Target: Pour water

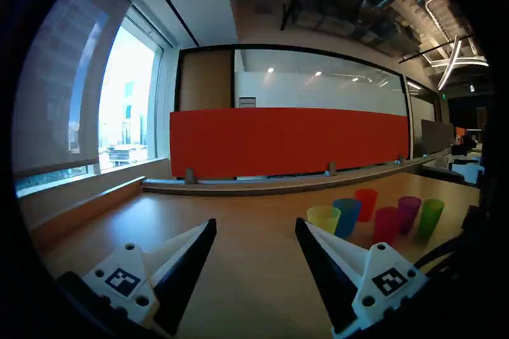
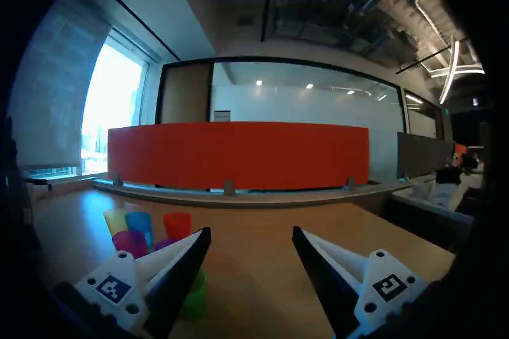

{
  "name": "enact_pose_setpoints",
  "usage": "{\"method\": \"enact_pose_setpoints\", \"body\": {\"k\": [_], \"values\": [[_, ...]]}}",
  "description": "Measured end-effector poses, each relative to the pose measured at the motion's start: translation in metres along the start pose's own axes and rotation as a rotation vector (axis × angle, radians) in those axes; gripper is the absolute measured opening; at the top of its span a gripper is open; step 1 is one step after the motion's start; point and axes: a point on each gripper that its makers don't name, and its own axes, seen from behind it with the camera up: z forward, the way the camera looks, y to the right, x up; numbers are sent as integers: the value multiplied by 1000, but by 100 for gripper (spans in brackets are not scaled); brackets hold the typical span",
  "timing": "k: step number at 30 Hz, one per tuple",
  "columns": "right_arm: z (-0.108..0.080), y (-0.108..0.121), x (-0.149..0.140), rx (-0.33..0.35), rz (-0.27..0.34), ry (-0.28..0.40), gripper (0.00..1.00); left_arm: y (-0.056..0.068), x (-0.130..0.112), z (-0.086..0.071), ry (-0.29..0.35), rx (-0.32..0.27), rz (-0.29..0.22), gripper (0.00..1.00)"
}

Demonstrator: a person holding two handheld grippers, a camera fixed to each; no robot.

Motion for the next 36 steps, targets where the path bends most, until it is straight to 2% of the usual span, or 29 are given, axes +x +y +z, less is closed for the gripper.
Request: {"method": "enact_pose_setpoints", "body": {"k": [8, 14, 24, 29, 36], "values": [[-6, -4, 14, 17, -38, -7, 99, 12, 21, 8, -5, -42, 15, 92], [-10, -15, 19, 57, -57, -34, 99, 17, 33, 10, -21, -81, 40, 92], [-22, -38, 12, 200, -111, -131, 100, 36, 41, 16, -75, -210, 67, 92], [-27, -49, 4, 281, -133, -192, 100, 44, 42, 25, -107, -273, 67, 92], [-32, -56, -6, 363, -189, -267, 100, 54, 41, 41, -152, -347, 107, 92]]}}
